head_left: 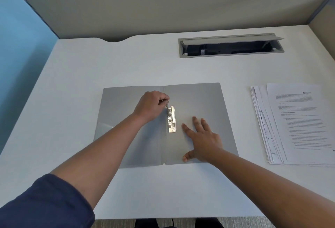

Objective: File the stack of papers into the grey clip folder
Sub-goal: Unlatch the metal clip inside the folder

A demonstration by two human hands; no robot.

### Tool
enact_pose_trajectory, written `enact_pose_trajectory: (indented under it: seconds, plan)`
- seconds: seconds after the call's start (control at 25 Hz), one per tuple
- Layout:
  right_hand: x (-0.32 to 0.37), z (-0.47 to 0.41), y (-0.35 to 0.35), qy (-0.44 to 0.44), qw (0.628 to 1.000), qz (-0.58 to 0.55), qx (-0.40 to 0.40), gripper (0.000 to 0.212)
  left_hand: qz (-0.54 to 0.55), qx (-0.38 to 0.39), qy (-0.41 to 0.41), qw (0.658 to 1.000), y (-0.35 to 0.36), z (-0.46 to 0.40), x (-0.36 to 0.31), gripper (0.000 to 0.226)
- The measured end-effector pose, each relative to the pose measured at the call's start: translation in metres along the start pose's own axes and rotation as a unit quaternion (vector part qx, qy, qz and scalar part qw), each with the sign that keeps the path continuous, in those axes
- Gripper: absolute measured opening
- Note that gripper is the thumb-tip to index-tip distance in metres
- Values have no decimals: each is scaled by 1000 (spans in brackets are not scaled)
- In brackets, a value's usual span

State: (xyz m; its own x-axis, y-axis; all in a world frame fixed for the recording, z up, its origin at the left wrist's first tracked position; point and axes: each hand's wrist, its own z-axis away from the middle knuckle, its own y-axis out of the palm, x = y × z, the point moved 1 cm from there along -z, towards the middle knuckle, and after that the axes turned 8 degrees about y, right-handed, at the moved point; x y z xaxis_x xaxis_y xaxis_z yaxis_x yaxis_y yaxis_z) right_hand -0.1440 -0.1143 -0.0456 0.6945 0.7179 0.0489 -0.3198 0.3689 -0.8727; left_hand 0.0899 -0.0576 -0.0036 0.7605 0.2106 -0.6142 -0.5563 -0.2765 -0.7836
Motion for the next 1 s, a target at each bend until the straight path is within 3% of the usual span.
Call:
enact_pose_trajectory:
  seconds: [0.28,0.68,0.84,1.0]
  plan:
    - [0,0,0,0,1000,-3,-2,127,-36,81,-39,995,19,-8,12,44]
    - [0,1,-3,0,1000,-7,8,126,-36,137,-49,989,19,-4,7,52]
    - [-2,3,-7,-6,1000,-4,19,127,-42,181,-92,978,17,-3,2,80]
    - [-9,7,-18,-11,996,-84,24,119,-30,199,-95,975,14,-3,-5,85]
